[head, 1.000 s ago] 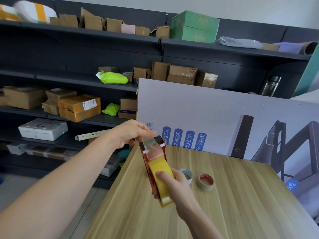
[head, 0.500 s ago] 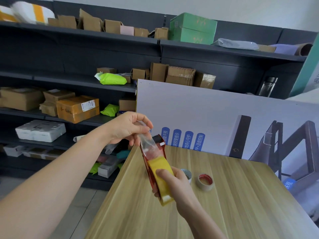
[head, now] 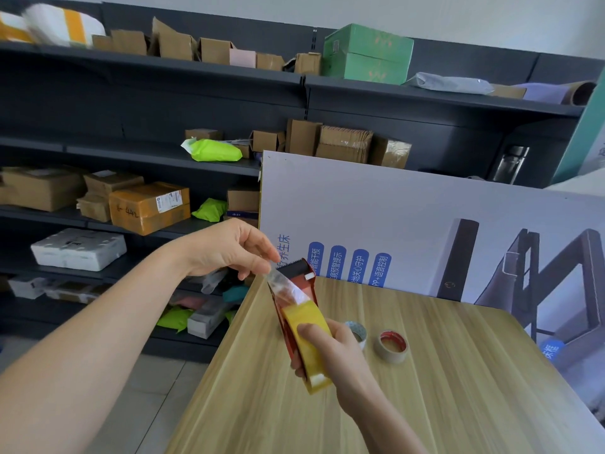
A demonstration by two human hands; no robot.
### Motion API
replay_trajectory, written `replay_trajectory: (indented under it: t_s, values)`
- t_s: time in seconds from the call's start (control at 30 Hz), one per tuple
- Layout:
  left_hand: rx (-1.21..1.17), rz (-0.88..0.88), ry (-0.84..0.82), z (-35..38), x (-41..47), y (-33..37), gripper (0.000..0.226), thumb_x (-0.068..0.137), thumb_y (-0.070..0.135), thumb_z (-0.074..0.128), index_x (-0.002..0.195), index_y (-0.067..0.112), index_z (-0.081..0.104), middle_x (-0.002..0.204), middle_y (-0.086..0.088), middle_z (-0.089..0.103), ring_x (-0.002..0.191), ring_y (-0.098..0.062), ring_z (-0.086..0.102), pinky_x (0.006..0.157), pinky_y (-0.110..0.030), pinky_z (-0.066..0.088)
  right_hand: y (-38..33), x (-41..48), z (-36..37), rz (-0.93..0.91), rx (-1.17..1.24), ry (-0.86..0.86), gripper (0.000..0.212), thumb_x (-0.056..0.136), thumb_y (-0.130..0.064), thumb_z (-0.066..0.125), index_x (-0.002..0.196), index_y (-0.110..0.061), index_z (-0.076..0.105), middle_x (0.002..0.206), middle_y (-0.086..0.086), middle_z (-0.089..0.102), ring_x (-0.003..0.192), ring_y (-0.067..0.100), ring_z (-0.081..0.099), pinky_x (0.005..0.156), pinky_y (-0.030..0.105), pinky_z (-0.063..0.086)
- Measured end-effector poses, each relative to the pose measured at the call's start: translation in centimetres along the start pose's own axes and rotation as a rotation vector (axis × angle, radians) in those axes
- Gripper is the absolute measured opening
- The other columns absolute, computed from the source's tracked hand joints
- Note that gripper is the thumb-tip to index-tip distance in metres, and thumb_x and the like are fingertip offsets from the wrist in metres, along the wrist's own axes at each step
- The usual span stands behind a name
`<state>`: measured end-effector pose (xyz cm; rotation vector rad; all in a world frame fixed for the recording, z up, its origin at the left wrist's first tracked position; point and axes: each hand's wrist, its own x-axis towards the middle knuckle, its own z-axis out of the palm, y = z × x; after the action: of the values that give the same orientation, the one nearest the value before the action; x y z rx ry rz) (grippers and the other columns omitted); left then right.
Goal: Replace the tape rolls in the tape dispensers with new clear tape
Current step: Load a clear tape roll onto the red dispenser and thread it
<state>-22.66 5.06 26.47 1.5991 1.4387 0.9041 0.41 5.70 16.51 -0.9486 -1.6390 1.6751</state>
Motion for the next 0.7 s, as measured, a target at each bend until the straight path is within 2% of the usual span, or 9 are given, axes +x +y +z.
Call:
replay_trajectory:
  t_s: [0.07,0.13,0.2,0.27,0.4,0.53,0.7]
  values:
    - [0.14,0.011,0.096,0.5,0.4,0.2,0.006,0.081,0.005,0.071,0.086,0.004,0.073,0.07,-0.008,0.067,0.052,-0.01,0.051,0.05,-0.019,0.046,-0.1,0.0,0.1,-0.004,0.0,-0.006,0.048,0.076,-0.031,0.059,0.102,0.009,0.058,0.064,0.013,0.067,0.056,0.023,0.06,0.062,0.034,0.052]
    - [0.326,0.041,0.225,1.4,1.2,0.2,0.006,0.083,0.009,0.07,0.079,0.012,0.073,0.07,-0.005,0.068,0.055,-0.007,0.056,0.056,-0.02,0.046,-0.2,0.0,0.2,-0.011,-0.005,-0.014,0.048,0.077,-0.031,0.058,0.103,0.009,0.057,0.065,0.013,0.067,0.058,0.023,0.061,0.063,0.035,0.051]
    - [0.453,0.082,0.322,2.3,2.0,0.3,0.004,0.081,0.014,0.071,0.078,0.016,0.073,0.076,0.001,0.072,0.068,-0.008,0.064,0.066,-0.022,0.049,-0.4,0.1,0.3,-0.019,-0.018,-0.03,0.049,0.077,-0.031,0.058,0.103,0.009,0.057,0.064,0.013,0.067,0.059,0.023,0.061,0.064,0.036,0.052]
    - [0.517,0.131,0.345,2.8,2.6,0.4,0.003,0.081,0.016,0.071,0.079,0.018,0.073,0.079,0.004,0.072,0.075,-0.008,0.065,0.069,-0.023,0.049,-0.6,0.1,0.2,-0.02,-0.028,-0.051,0.048,0.077,-0.031,0.058,0.102,0.01,0.057,0.063,0.012,0.067,0.058,0.023,0.06,0.063,0.035,0.051]
    - [0.65,0.241,0.304,3.1,3.5,0.2,0.006,0.084,0.019,0.068,0.078,0.019,0.068,0.078,0.007,0.067,0.075,-0.007,0.06,0.068,-0.027,0.048,-0.7,-0.2,0.1,-0.021,-0.029,-0.078,0.037,0.077,-0.03,0.057,0.092,0.004,0.058,0.062,0.014,0.065,0.054,0.023,0.057,0.06,0.032,0.049]
    - [0.775,0.313,0.31,3.6,4.0,-0.9,0.012,0.091,0.02,0.058,0.08,0.017,0.054,0.078,0.007,0.057,0.074,-0.014,0.054,0.065,-0.029,0.043,-0.8,-0.2,-0.3,-0.022,-0.036,-0.068,0.049,0.077,-0.03,0.057,0.1,0.014,0.056,0.063,0.014,0.065,0.055,0.024,0.058,0.061,0.035,0.049]
    - [0.897,0.421,0.397,3.7,4.3,-2.3,0.019,0.093,0.024,0.053,0.081,0.021,0.038,0.077,-0.001,0.057,0.069,-0.021,0.053,0.059,-0.034,0.044,-0.8,-0.2,-1.0,-0.045,-0.05,-0.065,0.049,0.078,-0.03,0.058,0.102,0.013,0.056,0.063,0.014,0.066,0.056,0.024,0.058,0.06,0.033,0.05]
